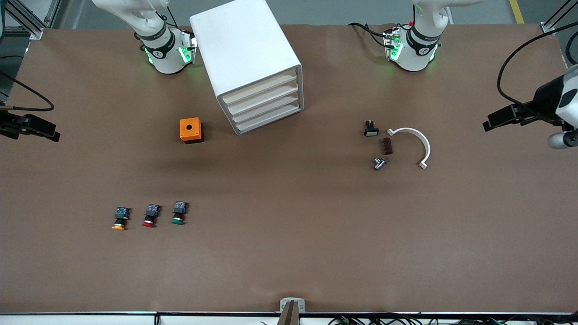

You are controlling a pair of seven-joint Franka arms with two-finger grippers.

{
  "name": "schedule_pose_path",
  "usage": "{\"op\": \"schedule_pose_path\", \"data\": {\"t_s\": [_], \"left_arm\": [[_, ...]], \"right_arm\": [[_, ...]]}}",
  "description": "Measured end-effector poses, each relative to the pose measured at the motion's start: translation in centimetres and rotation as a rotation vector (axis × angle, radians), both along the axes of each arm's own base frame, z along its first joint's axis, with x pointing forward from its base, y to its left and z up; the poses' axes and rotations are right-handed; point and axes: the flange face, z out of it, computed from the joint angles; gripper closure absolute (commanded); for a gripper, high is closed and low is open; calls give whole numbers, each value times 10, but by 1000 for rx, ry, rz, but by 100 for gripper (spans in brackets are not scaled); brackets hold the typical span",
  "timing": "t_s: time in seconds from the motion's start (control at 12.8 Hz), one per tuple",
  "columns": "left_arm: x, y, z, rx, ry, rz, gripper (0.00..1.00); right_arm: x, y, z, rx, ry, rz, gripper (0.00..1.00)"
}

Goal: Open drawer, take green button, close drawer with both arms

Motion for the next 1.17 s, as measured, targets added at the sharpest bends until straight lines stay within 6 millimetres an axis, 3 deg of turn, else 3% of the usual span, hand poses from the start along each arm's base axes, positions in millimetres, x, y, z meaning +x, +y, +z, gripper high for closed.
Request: {"op": "schedule_pose_path", "data": {"t_s": [0.39,0.62,1.17], "left_arm": [[-17,-8,-13,4,-53,-17,0],[-20,-5,-6,27,-83,-18,0],[-19,3,6,48,-119,-81,0]], "right_arm": [[-4,1,19,-1,-9,-3,0],[-9,1,21,11,11,-7,0],[-66,3,77,57,-42,-6,0]]}}
